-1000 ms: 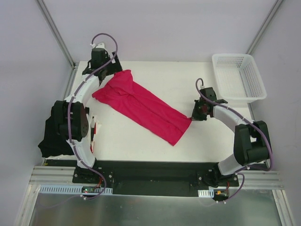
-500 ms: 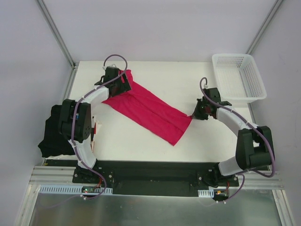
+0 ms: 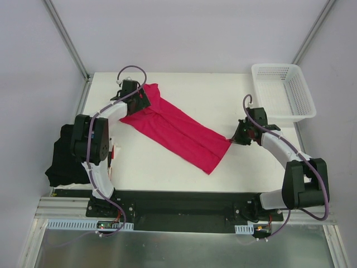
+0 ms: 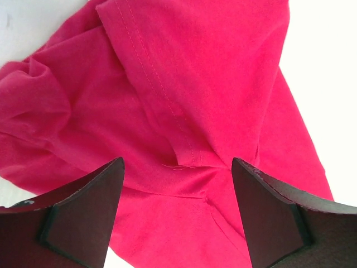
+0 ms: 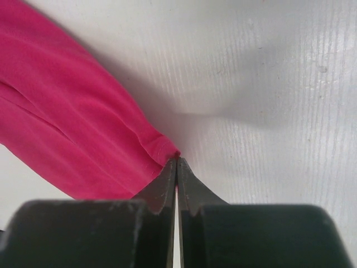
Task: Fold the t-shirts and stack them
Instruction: Rotate the tshirt 90 degrees
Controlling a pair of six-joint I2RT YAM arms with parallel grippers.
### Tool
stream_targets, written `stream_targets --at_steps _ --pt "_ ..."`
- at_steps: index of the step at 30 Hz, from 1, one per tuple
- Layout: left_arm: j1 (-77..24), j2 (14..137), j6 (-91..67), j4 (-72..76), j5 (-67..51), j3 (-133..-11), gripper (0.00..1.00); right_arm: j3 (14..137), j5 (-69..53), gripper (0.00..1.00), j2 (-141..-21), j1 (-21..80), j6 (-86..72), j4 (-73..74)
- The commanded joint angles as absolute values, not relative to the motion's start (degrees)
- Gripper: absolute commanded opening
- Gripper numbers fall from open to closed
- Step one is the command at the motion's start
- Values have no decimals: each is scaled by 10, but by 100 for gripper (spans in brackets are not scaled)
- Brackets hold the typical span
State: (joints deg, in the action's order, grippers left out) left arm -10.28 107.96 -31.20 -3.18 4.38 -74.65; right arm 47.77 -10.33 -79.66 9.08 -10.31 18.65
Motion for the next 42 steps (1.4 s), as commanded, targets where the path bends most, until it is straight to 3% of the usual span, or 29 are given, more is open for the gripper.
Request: stream_targets --at_steps 1,5,10,15,31,34,39,42 --pt "-107 1099 -334 -20 25 -766 76 484 -112 1 -787 86 -108 182" --pt "-113 1110 -342 -20 16 -770 75 488 -114 1 -796 86 -109 180" --pt "-122 1119 -342 -20 11 -776 73 491 -91 25 -797 85 -105 192" --pt "-123 1128 -339 -20 4 -786 71 481 -80 32 -793 76 -104 200" --pt "-127 1151 -345 -19 4 -797 63 469 -83 13 -776 60 -102 195" --pt "-127 1155 -346 -15 4 -797 58 468 -83 11 -780 60 -102 195" --pt "-127 1161 -345 -15 1 -801 37 465 -86 10 -787 58 -102 191" --pt "-127 1159 -343 -15 1 -802 34 464 -91 9 -794 59 -103 188"
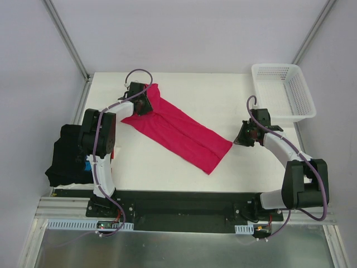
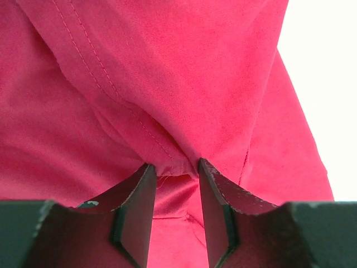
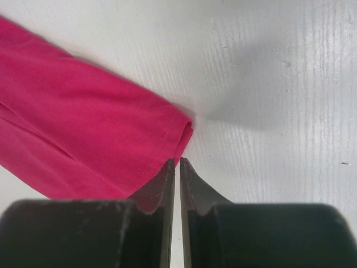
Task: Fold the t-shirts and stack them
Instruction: Rotate the tshirt 90 degrees
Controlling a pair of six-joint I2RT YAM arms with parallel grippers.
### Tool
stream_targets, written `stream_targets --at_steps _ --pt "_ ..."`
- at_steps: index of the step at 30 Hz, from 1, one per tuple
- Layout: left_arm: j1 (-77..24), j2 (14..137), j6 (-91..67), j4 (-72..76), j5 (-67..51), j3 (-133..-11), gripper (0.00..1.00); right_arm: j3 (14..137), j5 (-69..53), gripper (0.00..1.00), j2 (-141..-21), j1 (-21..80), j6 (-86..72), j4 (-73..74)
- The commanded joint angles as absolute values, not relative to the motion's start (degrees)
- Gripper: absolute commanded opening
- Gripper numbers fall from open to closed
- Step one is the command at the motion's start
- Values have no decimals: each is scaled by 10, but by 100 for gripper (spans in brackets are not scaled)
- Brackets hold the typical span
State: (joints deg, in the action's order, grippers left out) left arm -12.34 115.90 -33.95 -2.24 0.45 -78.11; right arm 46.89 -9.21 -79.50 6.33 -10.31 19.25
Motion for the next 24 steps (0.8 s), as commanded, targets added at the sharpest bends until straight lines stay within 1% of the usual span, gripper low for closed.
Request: stream_targets --at_steps 1,16,17,18,19,20,24 --pt "-127 1158 -342 -15 1 -802 34 464 -92 9 -795 57 -104 185" --pt "-127 1131 -321 -28 10 -826 34 453 -114 8 -813 58 -112 157" --pt "-127 1129 -321 -30 13 -827 30 453 -116 7 -814 59 -112 156" --pt "-127 1127 -320 -30 13 -828 21 451 -118 7 -816 59 -113 156" --pt "-127 1124 -319 -30 14 -828 8 451 -117 7 -816 59 -114 155" --pt "-127 1122 -319 -31 15 -829 0 450 -118 7 -816 59 -115 154" --pt "-127 1122 -318 -33 18 -831 0 450 -121 7 -817 59 -115 153"
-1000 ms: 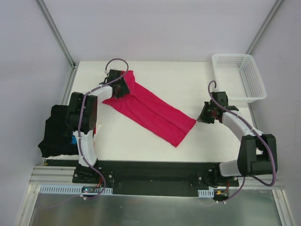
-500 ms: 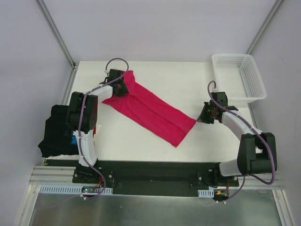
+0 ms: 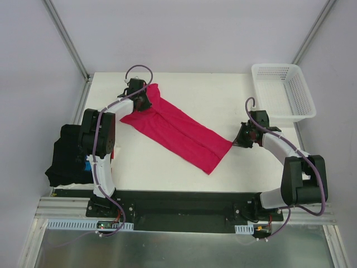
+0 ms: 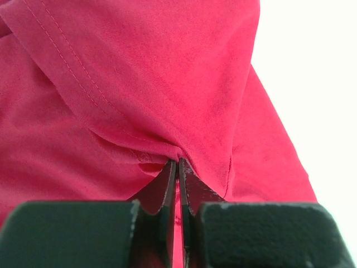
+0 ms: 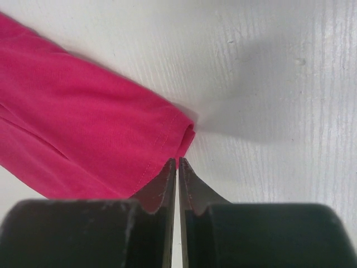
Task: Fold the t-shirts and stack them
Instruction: Rotate the tshirt 90 degrees
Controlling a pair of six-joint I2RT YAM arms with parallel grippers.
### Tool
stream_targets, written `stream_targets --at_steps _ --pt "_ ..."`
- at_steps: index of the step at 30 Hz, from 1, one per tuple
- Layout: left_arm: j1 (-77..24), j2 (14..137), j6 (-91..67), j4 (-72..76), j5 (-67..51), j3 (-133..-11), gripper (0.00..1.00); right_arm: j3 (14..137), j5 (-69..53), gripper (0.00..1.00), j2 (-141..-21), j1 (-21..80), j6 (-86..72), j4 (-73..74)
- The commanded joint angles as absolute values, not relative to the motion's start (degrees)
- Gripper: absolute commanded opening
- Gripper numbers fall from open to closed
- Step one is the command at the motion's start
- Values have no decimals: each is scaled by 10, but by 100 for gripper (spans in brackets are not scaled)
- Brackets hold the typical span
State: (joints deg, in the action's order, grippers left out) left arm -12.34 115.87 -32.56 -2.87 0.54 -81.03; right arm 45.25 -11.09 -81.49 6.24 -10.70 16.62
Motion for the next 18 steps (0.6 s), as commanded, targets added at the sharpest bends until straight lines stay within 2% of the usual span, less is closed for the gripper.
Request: stream_targets --at_steps 1,18 --pt "-127 1123 -318 -32 18 -830 0 450 -121 7 -816 59 -115 152" --pt "-131 1097 -329 -50 11 -836 0 448 -120 5 -813 59 -114 150"
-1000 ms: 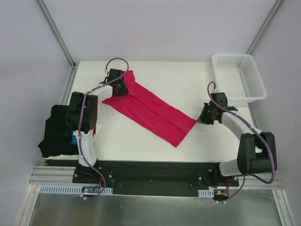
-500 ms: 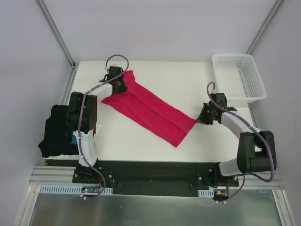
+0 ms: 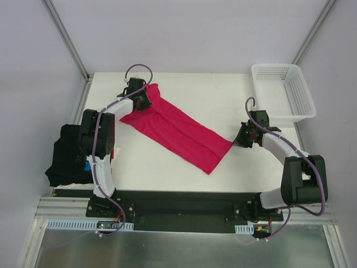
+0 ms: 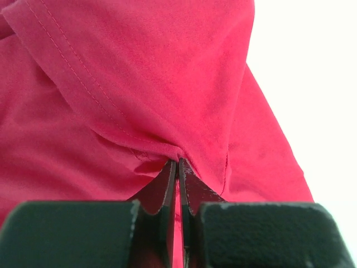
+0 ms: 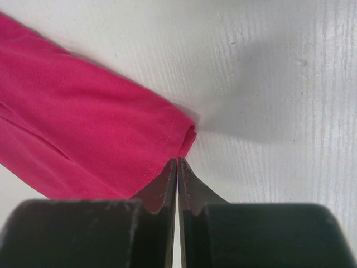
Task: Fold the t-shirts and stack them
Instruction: Rotate the tshirt 90 degrees
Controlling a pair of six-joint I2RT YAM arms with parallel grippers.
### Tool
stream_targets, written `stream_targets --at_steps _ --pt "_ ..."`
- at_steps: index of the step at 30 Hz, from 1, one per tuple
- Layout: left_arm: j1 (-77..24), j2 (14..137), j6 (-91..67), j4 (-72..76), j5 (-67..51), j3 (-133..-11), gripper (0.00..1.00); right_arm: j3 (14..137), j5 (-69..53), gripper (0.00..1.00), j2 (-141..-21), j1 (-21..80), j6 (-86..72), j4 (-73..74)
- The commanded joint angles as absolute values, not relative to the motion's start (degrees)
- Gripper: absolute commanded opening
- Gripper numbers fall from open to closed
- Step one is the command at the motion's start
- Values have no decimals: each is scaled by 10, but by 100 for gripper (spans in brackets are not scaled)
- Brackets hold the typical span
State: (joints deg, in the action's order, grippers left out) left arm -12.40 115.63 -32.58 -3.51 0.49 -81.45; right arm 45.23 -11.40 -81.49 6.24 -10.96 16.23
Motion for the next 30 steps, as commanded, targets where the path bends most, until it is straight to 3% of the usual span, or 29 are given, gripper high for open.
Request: stream_targets --at_steps 1,30 --pt "-134 1088 -330 -50 12 -833 0 448 -120 4 -813 59 -115 150" --pt "-206 1085 -366 -78 1 -746 0 464 -132 4 -824 58 -108 157"
